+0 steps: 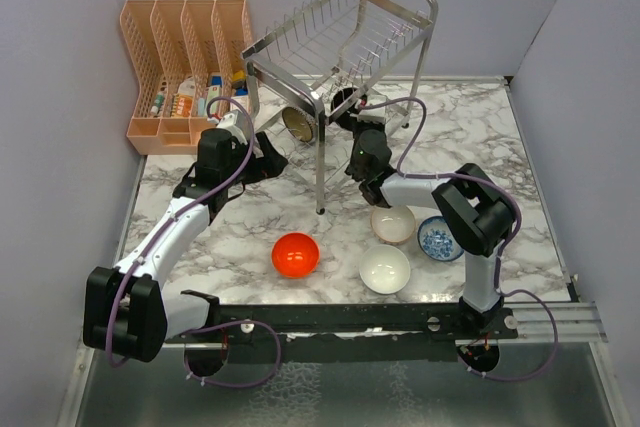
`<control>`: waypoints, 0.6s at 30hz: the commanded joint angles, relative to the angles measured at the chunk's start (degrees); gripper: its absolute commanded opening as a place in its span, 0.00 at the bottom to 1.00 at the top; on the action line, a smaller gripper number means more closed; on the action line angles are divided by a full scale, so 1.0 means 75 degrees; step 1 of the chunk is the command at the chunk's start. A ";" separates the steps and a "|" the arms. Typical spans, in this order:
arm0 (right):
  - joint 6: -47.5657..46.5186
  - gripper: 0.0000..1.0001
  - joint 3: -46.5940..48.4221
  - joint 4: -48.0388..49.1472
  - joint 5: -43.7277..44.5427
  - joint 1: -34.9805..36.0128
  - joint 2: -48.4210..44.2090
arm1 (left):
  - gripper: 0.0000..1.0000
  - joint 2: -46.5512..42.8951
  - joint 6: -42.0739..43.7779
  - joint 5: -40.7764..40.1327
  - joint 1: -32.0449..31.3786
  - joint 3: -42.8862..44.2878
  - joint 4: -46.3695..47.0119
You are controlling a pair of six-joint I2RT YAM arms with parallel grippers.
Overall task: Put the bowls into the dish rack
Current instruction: Place the bowl in the dish rack.
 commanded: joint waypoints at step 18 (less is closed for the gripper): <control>0.1598 0.01 -0.0376 -0.0601 -0.0832 0.0108 -0.0035 | 0.90 0.0077 0.0098 -0.0080 -0.0032 0.0123 0.0285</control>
